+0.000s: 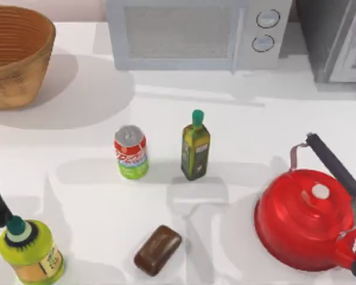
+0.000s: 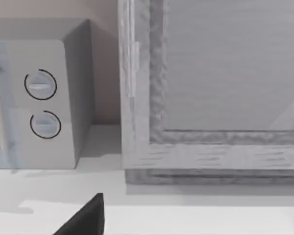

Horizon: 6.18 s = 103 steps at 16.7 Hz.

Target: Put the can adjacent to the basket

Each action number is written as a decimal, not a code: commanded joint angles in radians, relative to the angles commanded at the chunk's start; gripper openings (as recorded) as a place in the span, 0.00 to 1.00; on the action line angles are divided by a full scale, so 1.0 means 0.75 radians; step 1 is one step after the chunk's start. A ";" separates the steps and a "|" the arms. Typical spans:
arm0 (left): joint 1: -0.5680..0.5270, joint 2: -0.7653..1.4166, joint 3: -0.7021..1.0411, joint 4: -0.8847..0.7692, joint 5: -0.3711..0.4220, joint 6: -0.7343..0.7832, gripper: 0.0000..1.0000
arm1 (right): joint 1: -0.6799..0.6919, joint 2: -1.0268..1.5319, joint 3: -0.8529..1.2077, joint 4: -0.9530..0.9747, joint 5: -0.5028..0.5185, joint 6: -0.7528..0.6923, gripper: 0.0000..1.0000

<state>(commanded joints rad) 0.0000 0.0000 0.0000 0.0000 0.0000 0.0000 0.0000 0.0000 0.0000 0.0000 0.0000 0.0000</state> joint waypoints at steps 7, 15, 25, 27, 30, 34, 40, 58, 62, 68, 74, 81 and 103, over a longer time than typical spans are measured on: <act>-0.049 0.190 0.164 -0.118 0.004 0.029 1.00 | 0.000 0.000 0.000 0.000 0.000 0.000 1.00; -0.239 0.976 0.854 -0.603 0.007 0.144 1.00 | 0.000 0.000 0.000 0.000 0.000 0.000 1.00; -0.506 2.116 1.857 -1.305 0.003 0.307 1.00 | 0.000 0.000 0.000 0.000 0.000 0.000 1.00; -0.552 2.309 2.027 -1.424 0.003 0.335 1.00 | 0.000 0.000 0.000 0.000 0.000 0.000 1.00; -0.610 2.551 2.238 -1.573 0.003 0.369 1.00 | 0.000 0.000 0.000 0.000 0.000 0.000 1.00; -0.661 2.767 2.425 -1.707 0.004 0.400 1.00 | 0.000 0.000 0.000 0.000 0.000 0.000 1.00; -0.676 2.829 2.477 -1.745 0.004 0.409 1.00 | 0.000 0.000 0.000 0.000 0.000 0.000 1.00; -0.674 2.873 2.227 -1.451 0.005 0.412 0.77 | 0.000 0.000 0.000 0.000 0.000 0.000 1.00; -0.674 2.873 2.227 -1.451 0.005 0.412 0.47 | 0.000 0.000 0.000 0.000 0.000 0.000 1.00; -0.674 2.873 2.227 -1.451 0.005 0.412 0.02 | 0.000 0.000 0.000 0.000 0.000 0.000 1.00; -0.674 2.873 2.227 -1.451 0.005 0.412 0.00 | 0.000 0.000 0.000 0.000 0.000 0.000 1.00; -0.583 2.820 2.218 -1.472 0.016 0.436 0.00 | 0.000 0.000 0.000 0.000 0.000 0.000 1.00; 0.368 2.657 2.012 -1.445 0.002 0.411 0.00 | 0.000 0.000 0.000 0.000 0.000 0.000 1.00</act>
<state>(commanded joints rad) 0.2761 1.9927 1.5087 -1.0841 0.0011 0.3082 0.0000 0.0000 0.0000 0.0000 0.0000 0.0000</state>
